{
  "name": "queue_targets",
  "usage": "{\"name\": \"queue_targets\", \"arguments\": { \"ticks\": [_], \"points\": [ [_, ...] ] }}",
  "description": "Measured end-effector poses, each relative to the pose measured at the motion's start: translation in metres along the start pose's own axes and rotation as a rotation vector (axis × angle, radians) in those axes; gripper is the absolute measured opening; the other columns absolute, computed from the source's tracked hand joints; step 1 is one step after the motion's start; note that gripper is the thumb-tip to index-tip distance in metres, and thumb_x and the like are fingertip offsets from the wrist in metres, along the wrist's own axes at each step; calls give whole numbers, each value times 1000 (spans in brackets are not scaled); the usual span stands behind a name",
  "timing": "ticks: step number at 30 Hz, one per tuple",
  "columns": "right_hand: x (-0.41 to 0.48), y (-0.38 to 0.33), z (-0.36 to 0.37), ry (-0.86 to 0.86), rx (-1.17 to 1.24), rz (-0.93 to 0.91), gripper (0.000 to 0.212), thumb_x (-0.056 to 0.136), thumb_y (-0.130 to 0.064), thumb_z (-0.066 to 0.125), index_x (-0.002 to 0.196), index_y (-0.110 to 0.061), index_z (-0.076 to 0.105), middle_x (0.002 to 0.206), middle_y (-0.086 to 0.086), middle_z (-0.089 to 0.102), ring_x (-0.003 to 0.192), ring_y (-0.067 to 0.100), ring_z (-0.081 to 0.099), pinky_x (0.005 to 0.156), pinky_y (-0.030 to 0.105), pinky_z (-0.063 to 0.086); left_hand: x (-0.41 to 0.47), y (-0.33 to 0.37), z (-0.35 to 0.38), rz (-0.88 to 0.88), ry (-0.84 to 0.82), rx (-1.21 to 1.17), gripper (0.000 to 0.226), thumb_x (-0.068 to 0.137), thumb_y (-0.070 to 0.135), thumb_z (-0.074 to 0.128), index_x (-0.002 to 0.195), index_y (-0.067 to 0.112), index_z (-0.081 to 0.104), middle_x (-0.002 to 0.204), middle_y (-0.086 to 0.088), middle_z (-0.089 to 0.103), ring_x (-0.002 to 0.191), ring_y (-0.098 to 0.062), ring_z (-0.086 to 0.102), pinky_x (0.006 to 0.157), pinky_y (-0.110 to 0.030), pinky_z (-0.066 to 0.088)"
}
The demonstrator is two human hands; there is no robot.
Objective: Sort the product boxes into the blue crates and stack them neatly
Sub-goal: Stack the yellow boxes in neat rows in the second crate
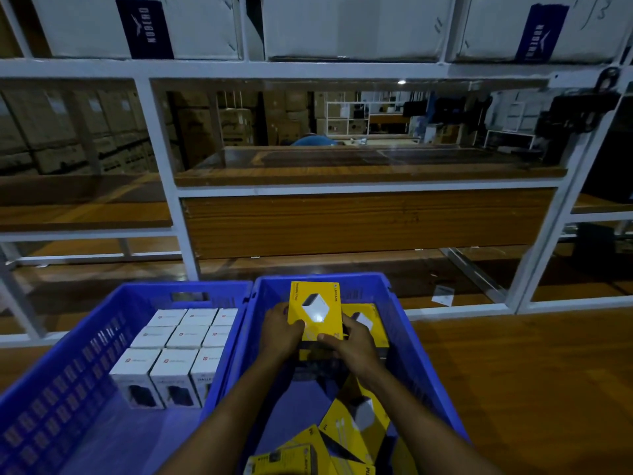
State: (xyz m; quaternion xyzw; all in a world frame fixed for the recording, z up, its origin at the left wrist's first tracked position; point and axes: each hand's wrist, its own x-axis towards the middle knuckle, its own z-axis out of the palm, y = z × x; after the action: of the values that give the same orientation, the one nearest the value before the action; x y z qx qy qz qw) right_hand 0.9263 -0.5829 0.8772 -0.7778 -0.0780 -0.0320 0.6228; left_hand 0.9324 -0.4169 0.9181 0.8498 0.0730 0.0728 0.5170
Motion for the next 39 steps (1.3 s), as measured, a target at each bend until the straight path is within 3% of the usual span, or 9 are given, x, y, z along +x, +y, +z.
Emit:
{"name": "queue_targets", "arguments": {
  "ticks": [2,5,9,11,15,19,22,29,39],
  "points": [
    [3,4,2,-13,-81,-16,46,72,-41,78,112,-20,70,100,-10,75,92,9,70,78,32,57,9,-5,4,-60,-56,31,16,80,10,62,95,9,61,84,-8,63,71,-20,58,55,-26,41],
    [6,22,7,22,-525,-35,20,75,-27,71,80,-12,58,82,0,54,77,22,56,62,35,41,25,-27,18,-149,-197,72,58,55,30,60,104,-1,63,92,-23,65,74,-27,62,58,-32,50],
    [4,40,10,80,-839,-28,13,76,0,60,77,-11,65,91,10,56,91,33,59,68,34,40,19,-31,23,-231,-329,198,24,84,6,56,106,12,51,99,-9,51,67,-14,45,57,-28,36],
    [1,43,8,109,-813,-29,22,81,0,61,96,-8,74,104,12,60,96,32,60,80,37,50,29,-45,29,-239,-314,238,28,92,7,53,118,-2,50,116,-22,56,80,-21,49,60,-30,40],
    [-4,44,11,102,-822,-14,25,81,0,55,97,-10,71,104,12,57,94,33,59,80,40,50,39,-62,36,-217,-257,285,47,92,2,55,138,-3,44,140,-25,47,119,-36,53,82,-32,44],
    [-6,46,8,160,-704,35,27,85,-1,54,101,-16,70,99,7,62,92,28,61,78,36,50,41,-77,44,-147,-170,351,21,85,9,65,104,0,66,107,-19,69,95,-35,65,75,-42,56],
    [-7,44,8,188,-538,70,28,85,-1,55,73,-26,58,74,-1,61,75,23,60,61,31,44,57,-101,58,-110,-101,444,16,85,24,69,93,10,68,96,-12,71,88,-30,68,72,-40,57],
    [-3,45,12,79,-561,44,12,86,-10,67,96,-10,73,97,5,74,92,21,67,82,38,56,46,-80,55,-88,-90,550,16,89,22,65,94,8,62,98,-13,67,90,-31,66,71,-38,55],
    [-3,40,10,40,-568,51,13,84,-9,63,91,-12,74,94,5,74,91,22,66,80,40,55,42,-69,48,-20,-173,736,19,96,20,53,102,7,65,105,-10,70,96,-29,68,77,-37,54]
  ]
}}
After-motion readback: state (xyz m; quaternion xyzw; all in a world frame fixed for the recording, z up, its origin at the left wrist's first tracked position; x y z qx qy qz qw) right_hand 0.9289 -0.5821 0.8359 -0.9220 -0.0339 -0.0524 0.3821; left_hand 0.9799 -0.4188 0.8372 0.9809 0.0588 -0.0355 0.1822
